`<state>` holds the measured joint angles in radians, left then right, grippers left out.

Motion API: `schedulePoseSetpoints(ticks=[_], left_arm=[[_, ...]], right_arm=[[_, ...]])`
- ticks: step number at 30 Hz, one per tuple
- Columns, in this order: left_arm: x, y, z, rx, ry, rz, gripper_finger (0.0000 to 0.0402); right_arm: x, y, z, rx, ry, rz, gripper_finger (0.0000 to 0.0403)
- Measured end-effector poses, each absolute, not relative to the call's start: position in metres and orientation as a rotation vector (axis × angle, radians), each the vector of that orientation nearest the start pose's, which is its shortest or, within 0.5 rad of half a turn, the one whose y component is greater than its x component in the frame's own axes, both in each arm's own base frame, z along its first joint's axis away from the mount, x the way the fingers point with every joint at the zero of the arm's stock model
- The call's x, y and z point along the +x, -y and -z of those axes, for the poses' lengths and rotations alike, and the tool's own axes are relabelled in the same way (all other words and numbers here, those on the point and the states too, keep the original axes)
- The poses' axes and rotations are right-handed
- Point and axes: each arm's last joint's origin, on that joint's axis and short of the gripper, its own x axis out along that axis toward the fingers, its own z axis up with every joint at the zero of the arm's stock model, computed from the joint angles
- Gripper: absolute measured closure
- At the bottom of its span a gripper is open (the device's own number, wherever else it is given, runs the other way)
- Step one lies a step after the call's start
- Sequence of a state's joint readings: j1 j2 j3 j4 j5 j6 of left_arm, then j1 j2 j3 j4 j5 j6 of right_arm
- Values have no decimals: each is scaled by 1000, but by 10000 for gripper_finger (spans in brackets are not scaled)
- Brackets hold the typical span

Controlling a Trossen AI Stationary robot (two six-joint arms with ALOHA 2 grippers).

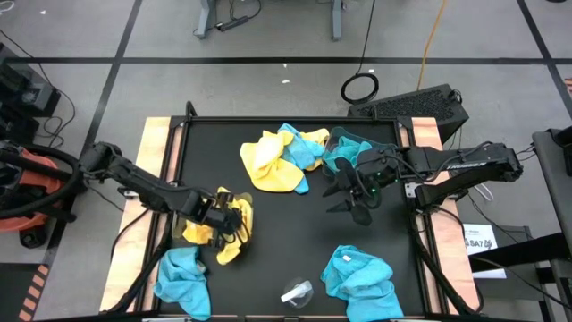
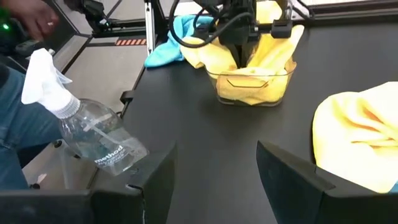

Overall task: Sort microfiber towel by color & place in baskets
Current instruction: Put the yellow microfiber towel into the bottom transparent bin

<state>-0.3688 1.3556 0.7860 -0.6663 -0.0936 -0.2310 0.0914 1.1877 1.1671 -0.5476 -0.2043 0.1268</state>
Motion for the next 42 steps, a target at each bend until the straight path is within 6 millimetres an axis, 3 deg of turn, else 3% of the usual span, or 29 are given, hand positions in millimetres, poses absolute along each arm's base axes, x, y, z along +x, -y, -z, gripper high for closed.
schedulePoseSetpoints(ticks=[5, 10, 18, 24, 34, 42], left_arm=[[228, 82, -204, 27, -1197, 131, 370], [232, 83, -232, 20, -1192, 142, 324], [224, 80, -284, 42, -1267, 124, 251], [218, 86, -317, 10, -1140, 201, 229], [213, 122, -308, 117, -1146, 302, 218], [225, 145, -288, 209, -1160, 280, 133]], right_arm=[[247, -29, -352, 166, -589, -248, 190], [247, -29, -351, 169, -590, -248, 190], [247, -29, -351, 169, -590, -247, 190], [247, -29, -351, 167, -591, -248, 190], [247, -29, -351, 168, -594, -247, 190], [247, -29, -351, 139, -592, -257, 190]])
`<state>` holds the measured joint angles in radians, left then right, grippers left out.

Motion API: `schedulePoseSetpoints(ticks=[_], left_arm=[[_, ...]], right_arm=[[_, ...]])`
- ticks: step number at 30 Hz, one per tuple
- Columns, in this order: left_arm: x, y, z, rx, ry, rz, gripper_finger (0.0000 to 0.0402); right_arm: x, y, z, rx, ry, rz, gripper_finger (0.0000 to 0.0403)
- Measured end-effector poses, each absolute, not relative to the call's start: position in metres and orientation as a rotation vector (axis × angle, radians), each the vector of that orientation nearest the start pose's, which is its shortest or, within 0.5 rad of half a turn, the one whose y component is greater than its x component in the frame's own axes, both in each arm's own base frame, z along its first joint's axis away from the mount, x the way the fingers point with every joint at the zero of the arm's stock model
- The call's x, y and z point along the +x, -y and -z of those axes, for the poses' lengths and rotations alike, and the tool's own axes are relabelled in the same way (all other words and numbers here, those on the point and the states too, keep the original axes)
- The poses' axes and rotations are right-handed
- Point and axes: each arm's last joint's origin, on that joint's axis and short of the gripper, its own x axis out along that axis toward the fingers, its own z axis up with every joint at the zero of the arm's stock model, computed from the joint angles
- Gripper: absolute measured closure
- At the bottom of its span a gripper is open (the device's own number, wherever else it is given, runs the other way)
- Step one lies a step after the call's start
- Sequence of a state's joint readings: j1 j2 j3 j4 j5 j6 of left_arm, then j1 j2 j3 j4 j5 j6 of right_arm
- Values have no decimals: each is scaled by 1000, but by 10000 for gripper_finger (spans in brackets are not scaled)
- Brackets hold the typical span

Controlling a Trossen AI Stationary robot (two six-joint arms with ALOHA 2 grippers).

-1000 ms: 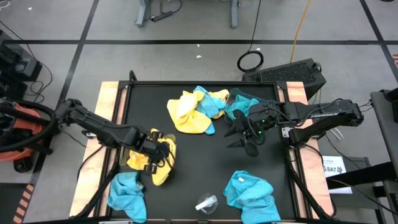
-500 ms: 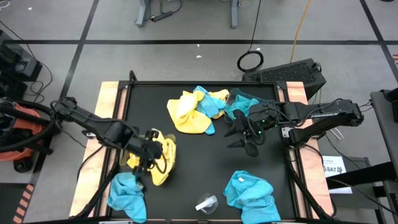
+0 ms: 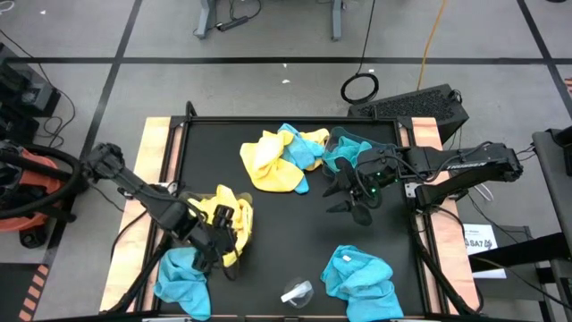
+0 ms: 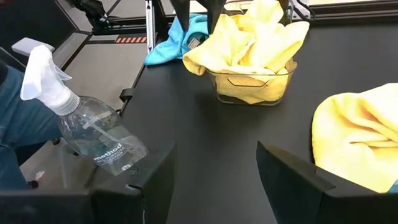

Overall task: Sort microfiber towel by color & place in baskets
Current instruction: Put the yellow microfiber towel into the bottom transparent bin

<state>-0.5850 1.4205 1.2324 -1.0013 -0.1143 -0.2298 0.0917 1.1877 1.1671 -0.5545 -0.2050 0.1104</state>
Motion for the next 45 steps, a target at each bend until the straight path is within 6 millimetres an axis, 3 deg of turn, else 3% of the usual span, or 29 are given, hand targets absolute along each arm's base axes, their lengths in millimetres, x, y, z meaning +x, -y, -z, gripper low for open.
schedulePoseSetpoints(ticks=[7, 11, 20, 29, 33, 40, 45], left_arm=[[240, 156, -261, 268, -1258, 289, 115], [241, 153, -262, 306, -1233, 229, 122], [238, 152, -255, 289, -1278, 255, 245], [235, 147, -244, 253, -1332, 227, 331], [232, 145, -250, 231, -1308, 227, 388], [218, 129, -275, 189, -1237, 171, 394], [204, 107, -295, 186, -1173, 23, 397]], right_arm=[[247, -29, -351, 123, -589, -262, 190], [247, -29, -351, 123, -589, -262, 190], [247, -29, -351, 138, -586, -259, 190], [247, -29, -351, 151, -589, -256, 190], [247, -29, -351, 151, -589, -256, 190], [247, -29, -351, 144, -588, -259, 190], [247, -29, -351, 140, -588, -259, 190]])
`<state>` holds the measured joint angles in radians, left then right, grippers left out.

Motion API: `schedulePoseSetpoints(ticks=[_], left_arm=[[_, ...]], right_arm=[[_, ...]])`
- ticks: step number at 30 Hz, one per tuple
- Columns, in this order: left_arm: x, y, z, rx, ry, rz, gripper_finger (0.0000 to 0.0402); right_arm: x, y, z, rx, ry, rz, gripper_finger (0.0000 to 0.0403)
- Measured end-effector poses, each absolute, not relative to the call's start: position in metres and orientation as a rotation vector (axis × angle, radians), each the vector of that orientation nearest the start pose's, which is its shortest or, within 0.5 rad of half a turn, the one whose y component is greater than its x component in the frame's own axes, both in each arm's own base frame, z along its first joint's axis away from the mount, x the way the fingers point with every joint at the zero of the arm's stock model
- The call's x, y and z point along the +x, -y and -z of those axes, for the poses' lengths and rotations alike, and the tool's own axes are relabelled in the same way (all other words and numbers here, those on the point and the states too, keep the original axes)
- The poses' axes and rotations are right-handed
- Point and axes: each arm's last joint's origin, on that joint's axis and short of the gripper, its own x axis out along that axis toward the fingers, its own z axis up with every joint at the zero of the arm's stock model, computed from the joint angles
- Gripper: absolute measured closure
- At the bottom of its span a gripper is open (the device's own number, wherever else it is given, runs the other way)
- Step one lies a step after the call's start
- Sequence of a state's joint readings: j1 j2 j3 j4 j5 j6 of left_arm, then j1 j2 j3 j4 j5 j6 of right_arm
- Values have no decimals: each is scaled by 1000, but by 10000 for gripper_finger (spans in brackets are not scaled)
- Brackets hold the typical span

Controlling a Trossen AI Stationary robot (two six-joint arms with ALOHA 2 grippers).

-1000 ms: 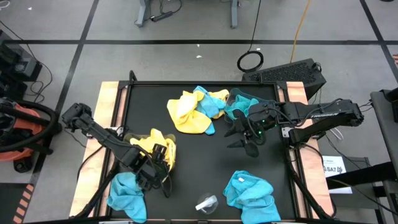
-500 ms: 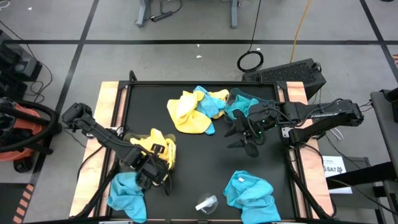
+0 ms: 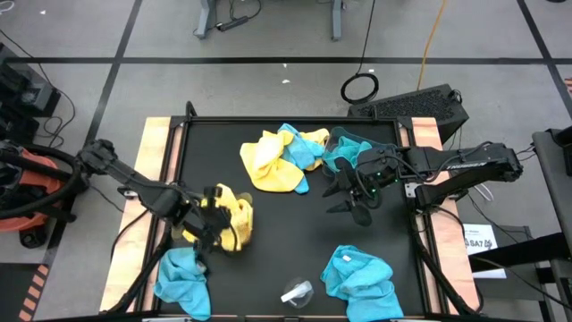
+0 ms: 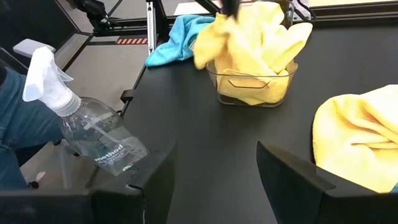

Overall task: Sort microfiber towel by color & place in baskets
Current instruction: Put the yellow microfiber towel into the bottom transparent bin

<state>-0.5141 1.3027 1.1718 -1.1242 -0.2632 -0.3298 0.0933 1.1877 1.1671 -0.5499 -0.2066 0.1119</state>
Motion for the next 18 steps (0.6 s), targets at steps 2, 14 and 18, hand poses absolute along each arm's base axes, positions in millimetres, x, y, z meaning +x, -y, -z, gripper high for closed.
schedulePoseSetpoints(ticks=[2, 14, 18], left_arm=[[201, 97, -296, 204, -1195, -38, 398], [207, 76, -240, 204, -1308, 6, 399], [205, 76, -215, 208, -1323, 27, 399]], right_arm=[[247, -29, -351, 140, -588, -259, 190], [247, -28, -351, 149, -587, -226, 190], [247, -28, -351, 154, -589, -225, 190]])
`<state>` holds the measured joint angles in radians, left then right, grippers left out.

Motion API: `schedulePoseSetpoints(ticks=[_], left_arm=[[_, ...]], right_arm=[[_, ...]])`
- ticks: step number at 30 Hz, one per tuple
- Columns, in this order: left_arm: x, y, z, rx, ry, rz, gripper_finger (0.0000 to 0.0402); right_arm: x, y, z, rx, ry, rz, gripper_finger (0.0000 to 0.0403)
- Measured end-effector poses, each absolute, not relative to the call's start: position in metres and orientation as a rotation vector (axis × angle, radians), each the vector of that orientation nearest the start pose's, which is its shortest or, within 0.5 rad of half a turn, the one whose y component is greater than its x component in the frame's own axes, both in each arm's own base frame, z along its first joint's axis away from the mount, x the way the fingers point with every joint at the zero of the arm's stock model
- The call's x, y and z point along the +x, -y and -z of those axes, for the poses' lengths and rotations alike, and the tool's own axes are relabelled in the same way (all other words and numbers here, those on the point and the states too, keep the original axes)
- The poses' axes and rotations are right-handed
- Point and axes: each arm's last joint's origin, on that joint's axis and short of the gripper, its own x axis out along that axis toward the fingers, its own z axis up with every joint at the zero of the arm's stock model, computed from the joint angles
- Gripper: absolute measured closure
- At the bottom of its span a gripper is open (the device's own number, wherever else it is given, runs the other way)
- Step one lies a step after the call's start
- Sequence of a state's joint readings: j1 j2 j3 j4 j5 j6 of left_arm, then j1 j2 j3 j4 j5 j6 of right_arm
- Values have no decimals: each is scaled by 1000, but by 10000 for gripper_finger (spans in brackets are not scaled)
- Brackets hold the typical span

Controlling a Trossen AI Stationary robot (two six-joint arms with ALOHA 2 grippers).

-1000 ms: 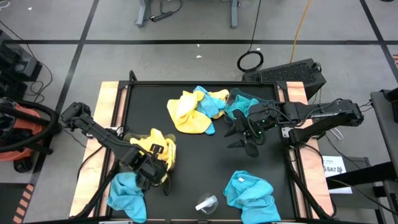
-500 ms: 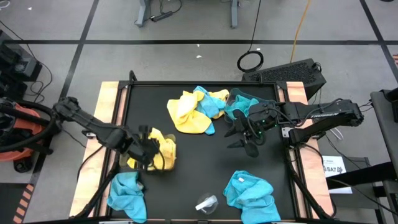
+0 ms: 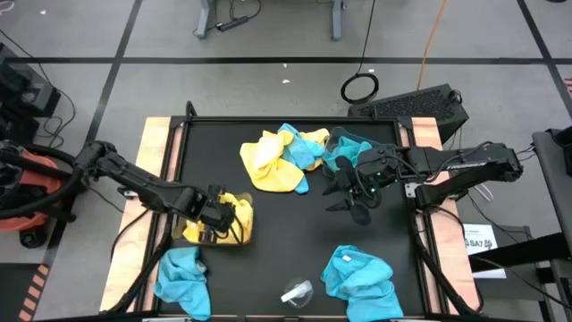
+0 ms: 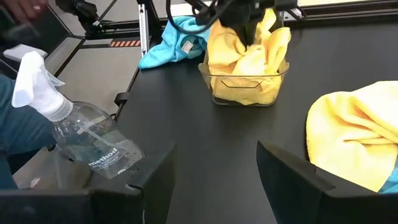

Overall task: Sort microfiber towel by color & place in baskets
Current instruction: Put the yellow microfiber towel into the bottom transparent bin, then put the blue microfiber towel into the top transparent bin

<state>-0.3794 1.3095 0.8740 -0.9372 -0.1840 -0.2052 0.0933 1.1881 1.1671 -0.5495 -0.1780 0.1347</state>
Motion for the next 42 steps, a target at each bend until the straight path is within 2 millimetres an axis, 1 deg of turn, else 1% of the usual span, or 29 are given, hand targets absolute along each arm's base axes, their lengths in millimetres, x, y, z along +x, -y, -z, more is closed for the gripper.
schedulePoseSetpoints(ticks=[4, 8, 13, 17, 22, 26, 29, 35, 38, 42], left_arm=[[203, 76, -193, 186, -1322, 50, 399], [204, 77, -179, 138, -1309, 39, 394], [207, 78, -176, 117, -1290, 44, 377], [209, 79, -182, 112, -1294, 49, 355], [216, 82, -204, 108, -1295, 54, 313], [220, 84, -229, 109, -1290, 57, 282], [222, 84, -251, 118, -1283, 47, 266], [217, 82, -296, 129, -1284, 25, 255], [211, 81, -317, 97, -1261, 13, 255], [198, 87, -335, 32, -1232, 95, 255]], right_arm=[[247, -28, -351, 151, -588, -226, 190], [247, -28, -351, 151, -588, -227, 190], [247, -28, -351, 151, -588, -227, 190], [247, -28, -351, 156, -589, -226, 190], [247, -28, -351, 164, -590, -224, 190], [247, -28, -351, 165, -590, -224, 190], [247, -28, -351, 164, -590, -224, 190], [247, -28, -352, 151, -585, -228, 190], [247, -28, -352, 147, -584, -229, 190], [247, -28, -352, 138, -583, -232, 190]])
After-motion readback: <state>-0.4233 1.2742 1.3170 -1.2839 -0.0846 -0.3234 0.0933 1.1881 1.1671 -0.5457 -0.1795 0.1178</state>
